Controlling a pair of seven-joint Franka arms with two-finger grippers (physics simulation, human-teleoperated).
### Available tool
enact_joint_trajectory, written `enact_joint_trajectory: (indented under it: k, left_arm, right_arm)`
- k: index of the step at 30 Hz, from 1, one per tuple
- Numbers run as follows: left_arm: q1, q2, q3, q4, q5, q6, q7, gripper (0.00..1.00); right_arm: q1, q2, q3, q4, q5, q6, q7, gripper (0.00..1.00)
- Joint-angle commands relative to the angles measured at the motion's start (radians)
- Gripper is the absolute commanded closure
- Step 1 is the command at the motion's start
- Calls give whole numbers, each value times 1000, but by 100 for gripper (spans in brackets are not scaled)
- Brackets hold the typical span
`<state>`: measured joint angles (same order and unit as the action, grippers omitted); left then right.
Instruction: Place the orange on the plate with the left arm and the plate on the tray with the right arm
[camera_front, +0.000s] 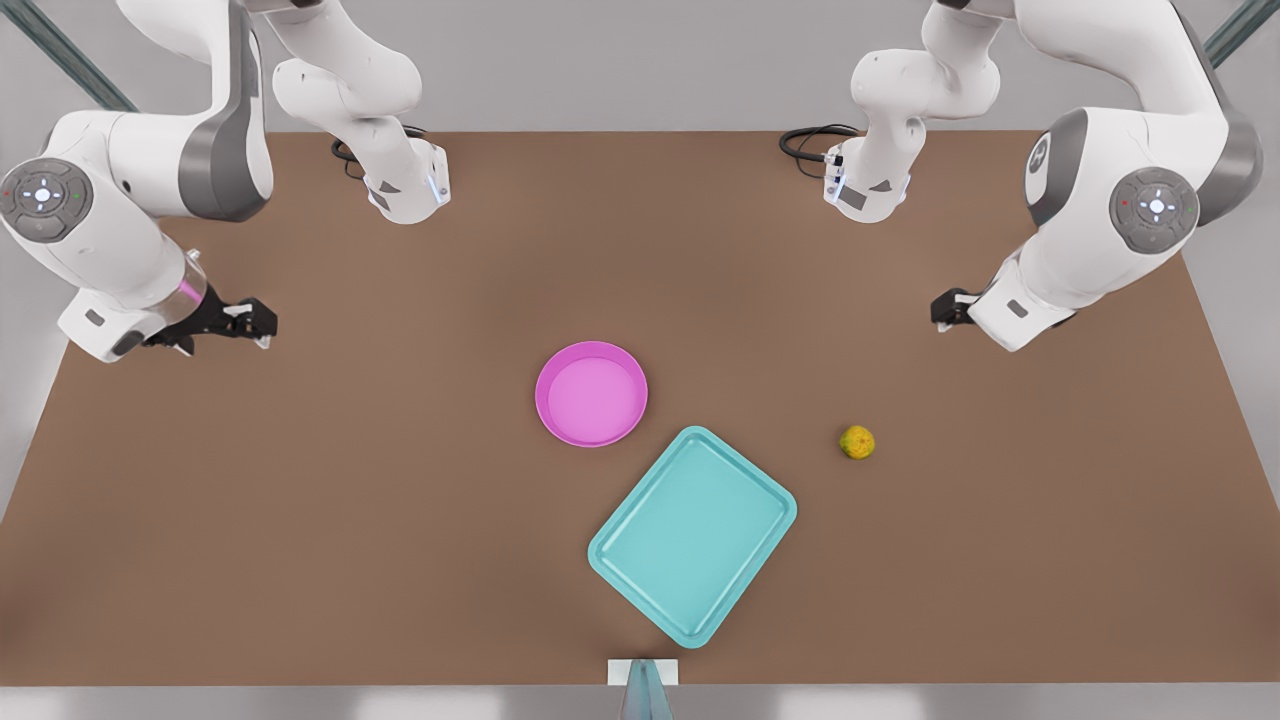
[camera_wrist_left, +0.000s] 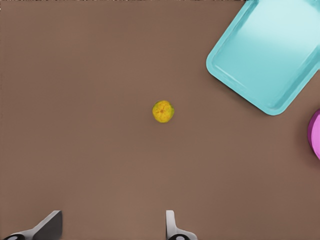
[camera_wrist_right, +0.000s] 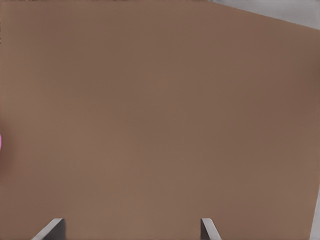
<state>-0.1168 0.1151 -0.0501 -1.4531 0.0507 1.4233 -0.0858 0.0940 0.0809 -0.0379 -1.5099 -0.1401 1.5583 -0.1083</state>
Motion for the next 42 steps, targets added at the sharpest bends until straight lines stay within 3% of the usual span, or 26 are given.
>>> enact_joint_trajectory:
  k: [1, 2, 4, 6, 8, 12, 30, 32, 37, 39, 42]
  left_arm:
    - [-3, 3, -1, 0, 1, 31, -40, 0]
    - [-3, 34, -1, 2, 1, 32, -48, 0]
    - [-6, 227, -7, 0, -2, 65, -54, 0]
    - [-23, 417, -11, -15, -2, 312, -54, 0]
    - [-24, 486, -11, -71, 3, 506, -52, 0]
    - [-23, 499, -5, -197, 1, 674, -52, 0]
    - [-9, 592, -4, -263, -9, 694, -54, 0]
    - [-9, 594, -4, -263, -9, 694, -54, 28]
    - [-9, 589, -4, -263, -9, 692, -55, 28]
    - [-12, 548, -4, -263, -9, 671, -86, 33]
    - [-78, 479, -10, -265, -9, 538, -147, 36]
  right_arm:
    - [6, 2, 0, 0, 1, 52, -53, 0]
    - [6, 4, 0, 0, 1, 52, -53, 0]
    - [6, 5, 0, 0, 1, 52, -53, 0]
    - [6, 10, 0, 0, 1, 52, -53, 0]
    - [7, 13, 0, 0, 1, 52, -53, 0]
    - [19, 79, 0, 10, 4, 42, -51, 0]
    - [4, 145, -2, 22, 27, 40, -51, 0]
    - [3, 145, -2, 22, 27, 40, -51, 0]
    - [1, 146, -2, 20, 27, 40, -51, 0]
    - [-4, 152, -2, 20, 28, 40, -51, 0]
    - [-4, 152, -2, 20, 28, 40, -51, 0]
